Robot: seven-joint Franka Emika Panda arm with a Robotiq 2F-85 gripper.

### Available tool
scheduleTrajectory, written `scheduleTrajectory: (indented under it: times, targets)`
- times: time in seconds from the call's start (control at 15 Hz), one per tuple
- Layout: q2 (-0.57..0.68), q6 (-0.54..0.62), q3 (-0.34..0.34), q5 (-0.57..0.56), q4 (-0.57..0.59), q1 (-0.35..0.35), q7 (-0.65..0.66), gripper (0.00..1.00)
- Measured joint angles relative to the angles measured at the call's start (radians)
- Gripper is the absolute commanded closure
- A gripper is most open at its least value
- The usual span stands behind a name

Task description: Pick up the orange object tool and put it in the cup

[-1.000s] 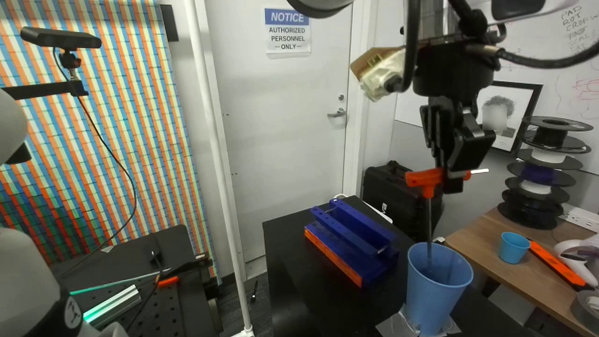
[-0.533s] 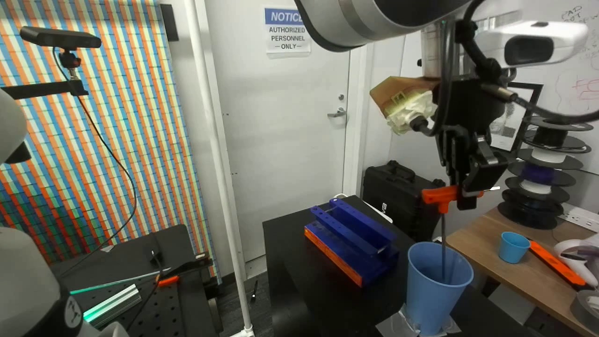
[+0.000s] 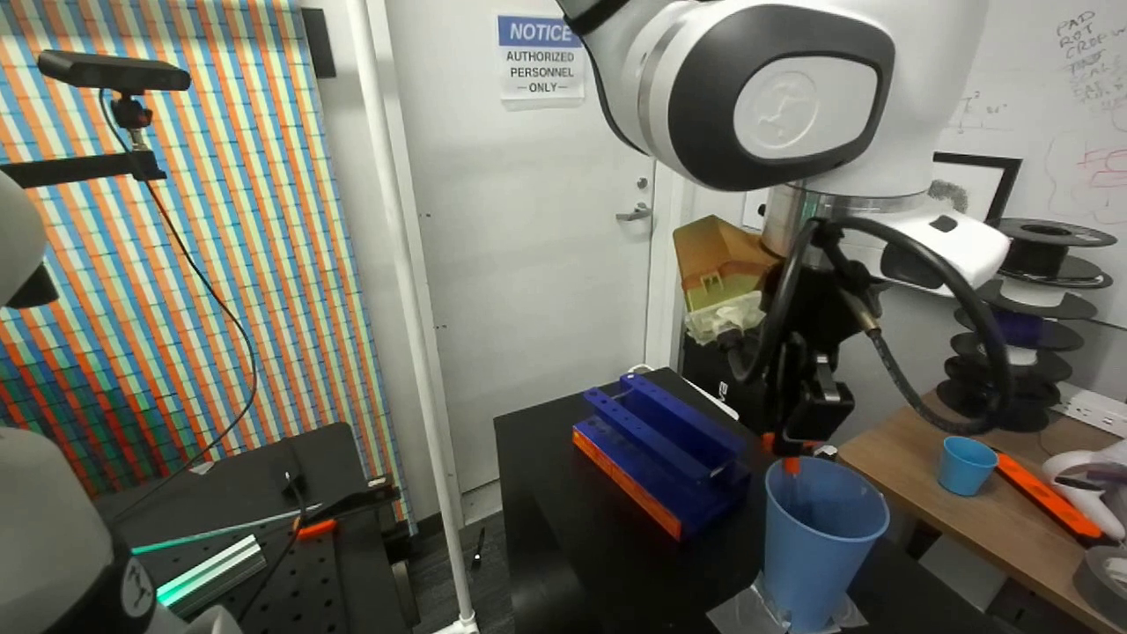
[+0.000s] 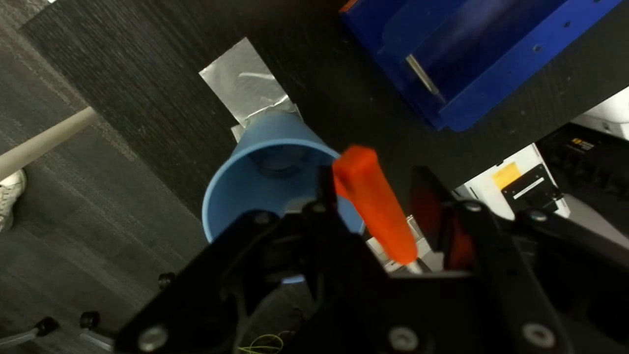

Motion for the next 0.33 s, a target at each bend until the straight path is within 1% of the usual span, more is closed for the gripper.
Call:
scheduleTrajectory:
  times: [0.07,0.13,0.2,0.27,0.33]
  targets:
    - [-0.018,-0.008,0.0,0.014,-0.004,0.002,-0.014,0.16]
    - [-0.05,-0.021,0.0,0.023,-0.012,0.003,-0.029,0.09]
    - [-0.093,-0.04,0.0,0.039,-0.027,0.004,-0.053,0.0]
    - [-0.147,-0.069,0.0,0.066,-0.048,0.007,-0.09,0.0]
    - [-0.206,-0.107,0.001,0.108,-0.073,0.012,-0.14,0.12]
